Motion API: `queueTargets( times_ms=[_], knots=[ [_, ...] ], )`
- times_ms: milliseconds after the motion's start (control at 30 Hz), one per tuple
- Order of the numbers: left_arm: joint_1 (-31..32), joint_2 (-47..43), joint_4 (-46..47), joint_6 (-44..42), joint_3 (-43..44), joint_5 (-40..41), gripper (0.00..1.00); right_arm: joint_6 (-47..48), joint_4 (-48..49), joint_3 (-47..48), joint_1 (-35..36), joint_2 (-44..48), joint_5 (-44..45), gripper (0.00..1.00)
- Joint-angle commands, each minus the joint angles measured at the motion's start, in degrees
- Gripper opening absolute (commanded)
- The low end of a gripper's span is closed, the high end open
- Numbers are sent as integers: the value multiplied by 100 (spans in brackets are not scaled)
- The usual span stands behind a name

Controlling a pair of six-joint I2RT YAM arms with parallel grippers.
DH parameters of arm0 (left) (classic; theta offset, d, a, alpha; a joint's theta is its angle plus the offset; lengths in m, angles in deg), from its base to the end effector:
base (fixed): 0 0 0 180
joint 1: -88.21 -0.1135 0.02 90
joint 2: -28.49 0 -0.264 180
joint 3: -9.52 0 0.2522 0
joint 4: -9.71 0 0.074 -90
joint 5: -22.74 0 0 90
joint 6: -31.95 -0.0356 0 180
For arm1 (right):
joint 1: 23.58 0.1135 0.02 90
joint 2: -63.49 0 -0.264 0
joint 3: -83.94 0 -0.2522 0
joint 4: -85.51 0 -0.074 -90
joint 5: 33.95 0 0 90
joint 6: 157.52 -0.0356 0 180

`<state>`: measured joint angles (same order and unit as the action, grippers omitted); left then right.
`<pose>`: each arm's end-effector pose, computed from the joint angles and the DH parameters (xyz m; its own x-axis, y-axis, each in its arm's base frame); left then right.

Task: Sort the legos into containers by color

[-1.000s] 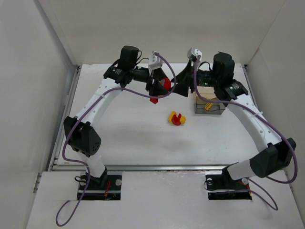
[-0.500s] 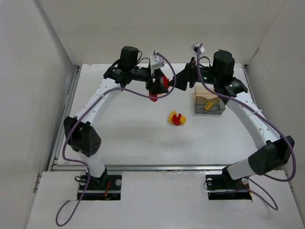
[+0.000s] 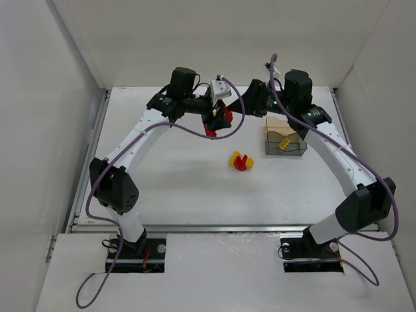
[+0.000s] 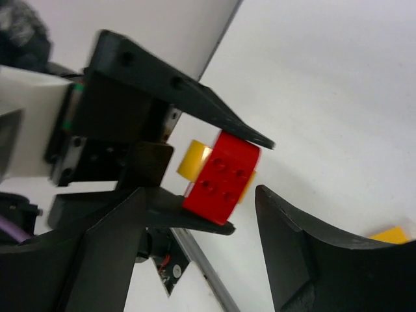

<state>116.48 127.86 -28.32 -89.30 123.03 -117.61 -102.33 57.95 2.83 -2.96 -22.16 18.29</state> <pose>0.3358 -0.2117 0.3964 0.1735 0.2826 -0.9434 0.9735 0.0959 0.2077 0.3147 0.1417 0.4092 -0.6660 0.2316 -0.7091 -0.5524 0.4857 0.6775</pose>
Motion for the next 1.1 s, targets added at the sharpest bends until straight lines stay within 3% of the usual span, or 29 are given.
queueTargets(
  times_ms=[0,667,800,833,933,1067],
  knots=[
    [12,-287,151,-101,-8,43,0,-140,-245,224,21,-101,322,73],
    [12,-287,151,-48,-8,218,0,-149,27,320,240,-497,-179,72],
    [12,-287,151,-48,-8,218,0,-149,27,321,241,-549,-179,63],
    [12,-287,151,-48,-8,218,0,-149,27,321,241,-550,-231,55],
    [12,-235,151,-48,-8,218,0,-202,27,321,241,-690,-424,46],
    [12,-234,151,-48,-8,271,0,-202,27,514,293,-804,-574,46]
  ],
)
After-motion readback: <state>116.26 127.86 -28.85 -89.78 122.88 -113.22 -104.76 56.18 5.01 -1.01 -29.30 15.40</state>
